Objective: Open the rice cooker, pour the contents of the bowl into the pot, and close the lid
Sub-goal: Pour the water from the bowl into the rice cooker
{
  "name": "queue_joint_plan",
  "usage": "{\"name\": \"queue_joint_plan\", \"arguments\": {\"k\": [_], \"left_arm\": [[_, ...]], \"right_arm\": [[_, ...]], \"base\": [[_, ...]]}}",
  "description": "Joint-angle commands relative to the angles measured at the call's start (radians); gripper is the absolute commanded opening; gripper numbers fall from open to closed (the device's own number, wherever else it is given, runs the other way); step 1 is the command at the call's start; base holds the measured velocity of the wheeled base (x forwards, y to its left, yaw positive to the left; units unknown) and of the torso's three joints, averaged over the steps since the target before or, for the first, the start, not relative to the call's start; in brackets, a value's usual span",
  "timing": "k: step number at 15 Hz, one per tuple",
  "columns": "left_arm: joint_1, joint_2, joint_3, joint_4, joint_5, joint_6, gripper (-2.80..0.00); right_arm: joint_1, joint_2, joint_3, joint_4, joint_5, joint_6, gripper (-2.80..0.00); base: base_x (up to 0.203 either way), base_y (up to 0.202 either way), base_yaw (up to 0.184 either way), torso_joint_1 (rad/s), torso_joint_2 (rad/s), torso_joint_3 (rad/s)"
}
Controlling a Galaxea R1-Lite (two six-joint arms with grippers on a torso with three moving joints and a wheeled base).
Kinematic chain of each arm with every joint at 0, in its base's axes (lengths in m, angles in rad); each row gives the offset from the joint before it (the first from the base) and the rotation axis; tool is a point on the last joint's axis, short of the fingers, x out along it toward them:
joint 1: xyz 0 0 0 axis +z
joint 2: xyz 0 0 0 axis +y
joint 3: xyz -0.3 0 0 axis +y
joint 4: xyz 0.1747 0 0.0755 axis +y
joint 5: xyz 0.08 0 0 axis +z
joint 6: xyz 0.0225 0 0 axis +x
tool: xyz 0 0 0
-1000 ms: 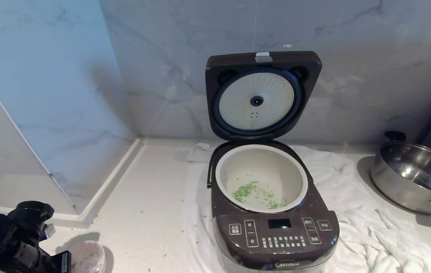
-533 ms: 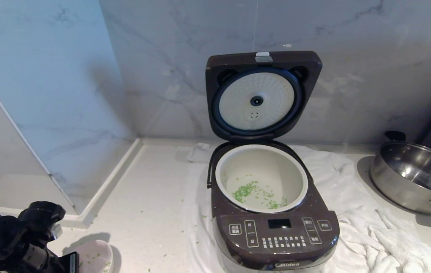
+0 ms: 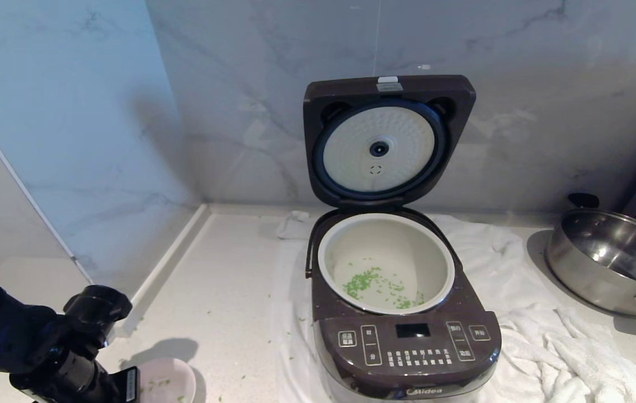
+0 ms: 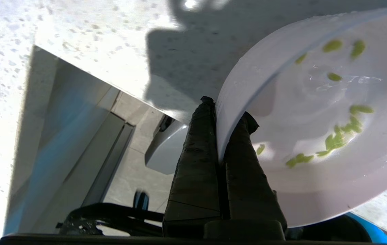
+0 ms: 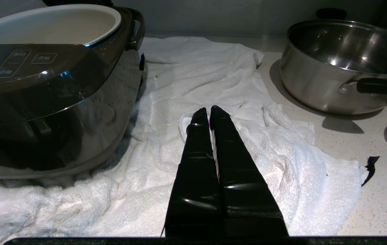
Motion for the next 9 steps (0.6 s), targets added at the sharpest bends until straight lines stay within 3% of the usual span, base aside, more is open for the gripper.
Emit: {"name": "queue_joint_plan", "arguments": {"k": [1, 9], "left_arm": [[-0.042, -0.009, -0.051, 0.041, 0.001, -0.023, -2.80], [-0.141, -0.005, -0.236, 0.233, 0.000, -0.073, -2.80]], "right_arm": [[0.000, 0.000, 0.000, 0.000, 0.000, 0.000, -2.80], [0.000, 0.000, 0.000, 0.000, 0.000, 0.000, -2.80]], "base": [[0.000, 0.000, 0.000, 0.000, 0.00, 0.000], [0.000, 0.000, 0.000, 0.000, 0.00, 0.000]]}}
